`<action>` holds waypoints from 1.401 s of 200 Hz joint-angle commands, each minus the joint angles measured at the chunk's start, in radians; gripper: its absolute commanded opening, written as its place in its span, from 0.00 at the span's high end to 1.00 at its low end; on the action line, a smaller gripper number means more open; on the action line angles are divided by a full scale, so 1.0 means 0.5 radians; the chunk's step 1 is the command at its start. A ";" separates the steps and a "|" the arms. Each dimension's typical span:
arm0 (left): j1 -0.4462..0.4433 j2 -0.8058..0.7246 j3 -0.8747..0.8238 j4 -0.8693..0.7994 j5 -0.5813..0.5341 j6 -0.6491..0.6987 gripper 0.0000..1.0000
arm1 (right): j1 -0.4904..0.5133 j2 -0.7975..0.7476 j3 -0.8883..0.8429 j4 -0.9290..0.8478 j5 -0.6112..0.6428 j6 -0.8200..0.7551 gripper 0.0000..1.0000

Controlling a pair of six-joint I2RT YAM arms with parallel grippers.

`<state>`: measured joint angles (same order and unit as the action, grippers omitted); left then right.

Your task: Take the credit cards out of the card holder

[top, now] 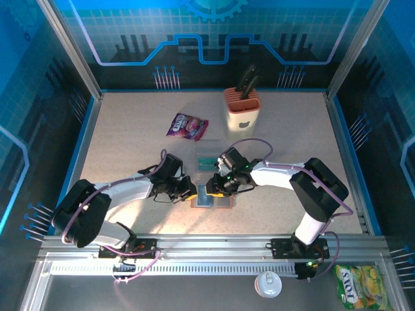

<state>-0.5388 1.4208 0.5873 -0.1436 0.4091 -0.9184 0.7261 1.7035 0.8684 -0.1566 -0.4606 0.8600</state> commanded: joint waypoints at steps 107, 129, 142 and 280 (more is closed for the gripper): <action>-0.025 0.146 -0.005 -0.011 -0.011 -0.025 0.93 | 0.017 0.052 0.012 0.020 -0.065 0.014 0.65; -0.024 0.151 -0.007 -0.012 -0.008 -0.025 0.93 | 0.019 0.067 0.011 0.043 -0.078 0.022 0.66; -0.024 0.151 -0.007 -0.013 -0.008 -0.025 0.93 | 0.021 0.077 0.011 0.056 -0.085 0.026 0.66; -0.024 0.158 -0.004 -0.014 -0.008 -0.022 0.92 | 0.025 0.162 0.010 0.115 -0.142 0.056 0.72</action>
<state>-0.5465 1.4788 0.5873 -0.1101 0.4191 -0.9398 0.7319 1.7653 0.8684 -0.0845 -0.5255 0.8898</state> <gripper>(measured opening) 0.076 0.259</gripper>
